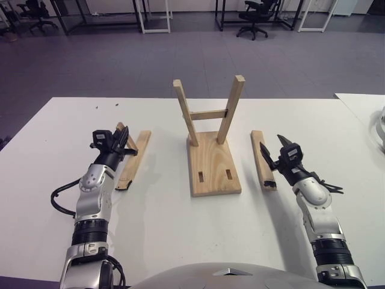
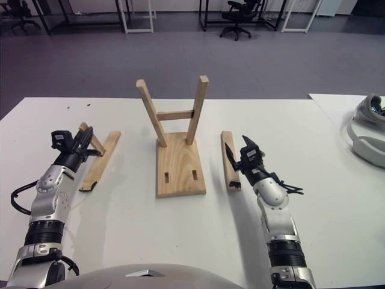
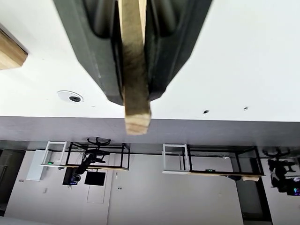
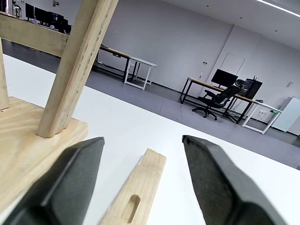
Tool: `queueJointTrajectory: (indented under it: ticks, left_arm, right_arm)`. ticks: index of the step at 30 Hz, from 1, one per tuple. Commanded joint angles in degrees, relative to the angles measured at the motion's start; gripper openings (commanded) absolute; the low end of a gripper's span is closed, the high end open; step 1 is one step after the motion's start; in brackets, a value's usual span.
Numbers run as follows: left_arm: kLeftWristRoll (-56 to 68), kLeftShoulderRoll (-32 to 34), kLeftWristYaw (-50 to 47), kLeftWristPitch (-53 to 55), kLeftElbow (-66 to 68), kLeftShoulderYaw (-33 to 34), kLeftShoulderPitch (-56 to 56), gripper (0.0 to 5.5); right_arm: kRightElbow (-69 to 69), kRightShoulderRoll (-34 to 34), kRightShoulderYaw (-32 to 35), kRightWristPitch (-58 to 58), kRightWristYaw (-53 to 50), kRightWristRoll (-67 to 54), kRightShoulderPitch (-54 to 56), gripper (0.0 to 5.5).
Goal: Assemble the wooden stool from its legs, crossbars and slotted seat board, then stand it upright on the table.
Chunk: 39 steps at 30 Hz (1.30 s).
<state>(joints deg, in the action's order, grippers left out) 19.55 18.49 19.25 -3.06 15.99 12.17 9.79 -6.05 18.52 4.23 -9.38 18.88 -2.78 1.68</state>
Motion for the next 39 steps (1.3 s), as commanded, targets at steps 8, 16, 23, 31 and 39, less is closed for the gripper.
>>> queueJointTrajectory:
  ticks: [8, 16, 23, 31, 39]
  left_arm:
    - [-0.7, 3.9, 4.2, 7.7, -4.7, -1.9, 1.0, 1.04]
    - [-4.9, 11.4, 4.7, 24.6, -15.2, -4.3, -3.8, 2.45]
    - [-6.8, 10.5, 3.0, 34.3, -17.5, -6.2, -10.0, 2.77]
    - [-8.6, 11.2, 3.7, 34.7, -15.8, -7.8, -10.3, 2.58]
    - [-6.7, 9.9, 4.6, 24.4, -12.9, -3.0, -7.1, 2.02]
  right_arm:
    - [-0.3, -0.2, -1.2, -1.1, -0.5, 1.9, 1.3, 3.11]
    - [-1.0, -1.3, -1.0, -1.9, -2.4, 2.3, 0.9, 3.11]
    - [-0.7, -1.9, -1.2, -2.0, -2.8, 2.6, -0.6, 3.11]
    - [-1.3, -2.3, -1.7, -2.1, -2.9, 3.0, -0.2, 3.11]
    - [4.6, -4.0, 1.2, 7.6, 1.4, -10.2, 3.0, 3.11]
